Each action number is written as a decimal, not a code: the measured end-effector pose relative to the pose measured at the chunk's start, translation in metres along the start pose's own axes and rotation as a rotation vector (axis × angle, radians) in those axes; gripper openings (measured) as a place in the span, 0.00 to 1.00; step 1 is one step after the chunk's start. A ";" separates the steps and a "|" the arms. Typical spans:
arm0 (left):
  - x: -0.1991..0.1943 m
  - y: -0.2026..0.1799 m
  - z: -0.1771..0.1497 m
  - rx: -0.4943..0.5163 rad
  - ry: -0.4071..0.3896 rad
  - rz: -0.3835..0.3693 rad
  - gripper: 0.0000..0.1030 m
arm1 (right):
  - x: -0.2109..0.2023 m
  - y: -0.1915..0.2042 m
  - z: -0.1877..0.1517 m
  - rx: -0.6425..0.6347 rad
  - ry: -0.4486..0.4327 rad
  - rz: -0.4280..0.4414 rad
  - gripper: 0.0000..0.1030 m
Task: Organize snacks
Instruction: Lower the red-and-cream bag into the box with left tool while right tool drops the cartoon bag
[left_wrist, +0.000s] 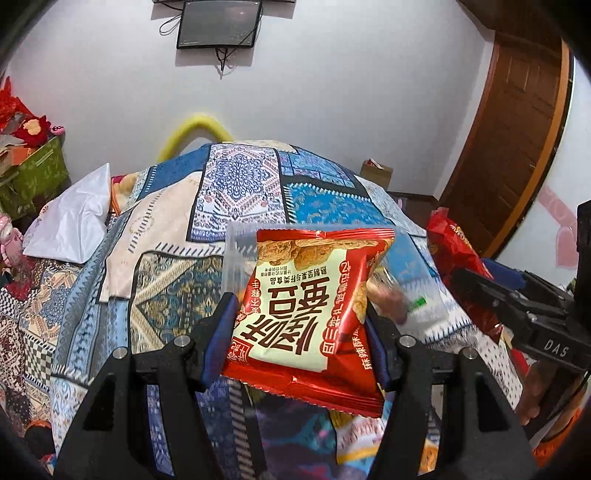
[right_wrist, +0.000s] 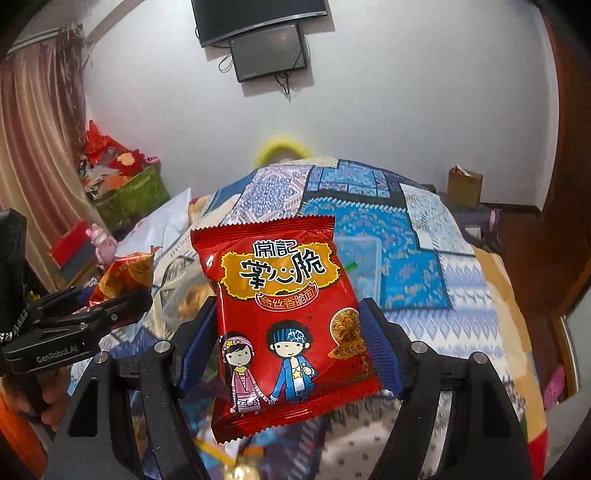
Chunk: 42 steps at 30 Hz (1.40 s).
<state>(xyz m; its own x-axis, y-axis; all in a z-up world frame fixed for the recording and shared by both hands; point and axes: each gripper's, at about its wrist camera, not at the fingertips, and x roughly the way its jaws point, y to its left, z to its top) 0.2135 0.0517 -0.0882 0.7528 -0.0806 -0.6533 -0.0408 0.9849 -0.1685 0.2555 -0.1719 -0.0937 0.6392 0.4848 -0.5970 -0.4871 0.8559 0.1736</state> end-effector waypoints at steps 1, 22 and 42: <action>0.003 0.001 0.003 -0.002 -0.001 0.003 0.60 | 0.004 0.001 0.003 0.001 0.000 0.000 0.70; 0.117 0.019 0.027 -0.003 0.134 0.058 0.60 | 0.102 -0.001 0.021 -0.039 0.165 -0.033 0.70; 0.100 0.002 0.037 0.037 0.112 0.023 0.66 | 0.089 -0.007 0.024 -0.063 0.178 -0.067 0.72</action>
<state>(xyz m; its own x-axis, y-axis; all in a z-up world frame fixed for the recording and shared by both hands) 0.3132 0.0512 -0.1268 0.6741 -0.0721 -0.7351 -0.0319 0.9915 -0.1265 0.3300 -0.1308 -0.1289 0.5591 0.3827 -0.7355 -0.4864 0.8698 0.0828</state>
